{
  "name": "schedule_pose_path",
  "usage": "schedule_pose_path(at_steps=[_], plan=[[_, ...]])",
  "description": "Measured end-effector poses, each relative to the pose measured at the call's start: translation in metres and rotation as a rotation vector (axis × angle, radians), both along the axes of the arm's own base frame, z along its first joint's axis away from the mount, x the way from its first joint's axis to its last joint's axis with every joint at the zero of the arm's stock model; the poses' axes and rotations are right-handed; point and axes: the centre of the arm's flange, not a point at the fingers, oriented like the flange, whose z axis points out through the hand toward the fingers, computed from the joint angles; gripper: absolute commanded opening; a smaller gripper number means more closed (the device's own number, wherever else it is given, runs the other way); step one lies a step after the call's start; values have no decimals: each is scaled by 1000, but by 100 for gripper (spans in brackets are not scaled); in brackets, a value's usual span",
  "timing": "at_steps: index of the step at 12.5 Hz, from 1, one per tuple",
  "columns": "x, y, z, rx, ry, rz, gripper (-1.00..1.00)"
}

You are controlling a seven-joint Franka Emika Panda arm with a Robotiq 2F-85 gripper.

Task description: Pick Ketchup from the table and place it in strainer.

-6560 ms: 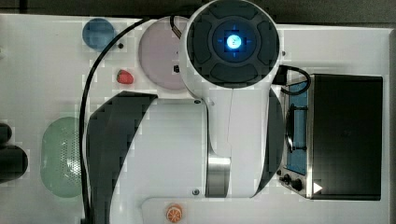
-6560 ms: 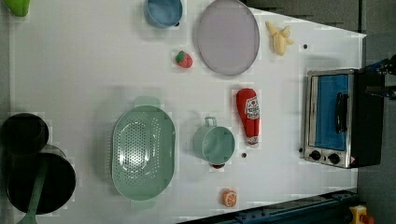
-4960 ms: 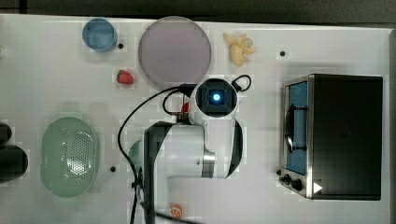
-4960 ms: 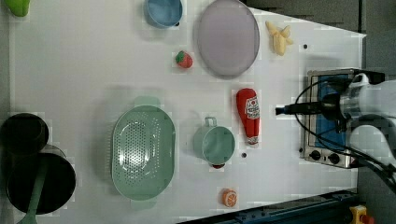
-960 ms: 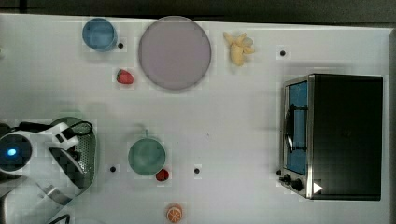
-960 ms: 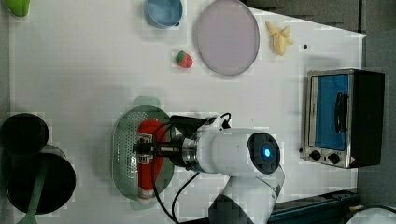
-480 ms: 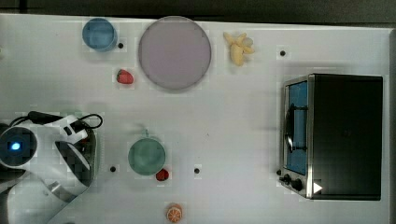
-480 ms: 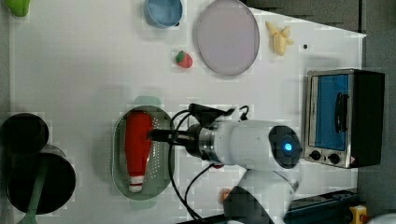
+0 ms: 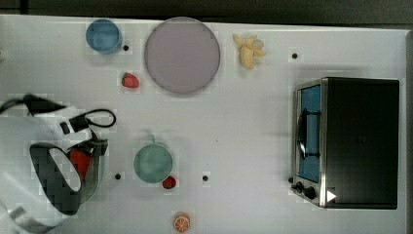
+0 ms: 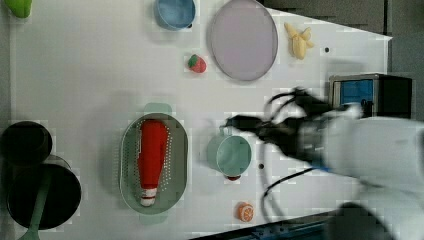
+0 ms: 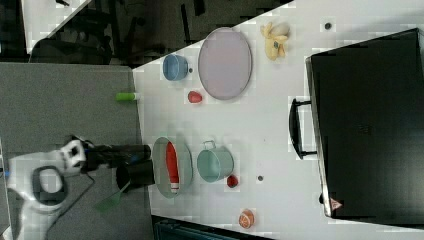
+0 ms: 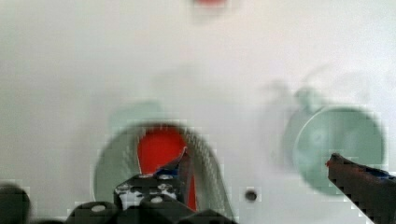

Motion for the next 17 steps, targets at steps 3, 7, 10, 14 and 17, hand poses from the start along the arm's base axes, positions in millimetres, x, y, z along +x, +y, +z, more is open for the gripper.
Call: schedule_pose_path(at_steps=[3, 7, 10, 14, 17], plan=[[26, -62, 70, 31, -11, -168, 100], [51, -168, 121, 15, 60, -350, 100], [58, -244, 145, 17, 77, -440, 100], [64, -313, 166, 21, 56, -516, 100], [63, -339, 165, 2, 54, -551, 100]])
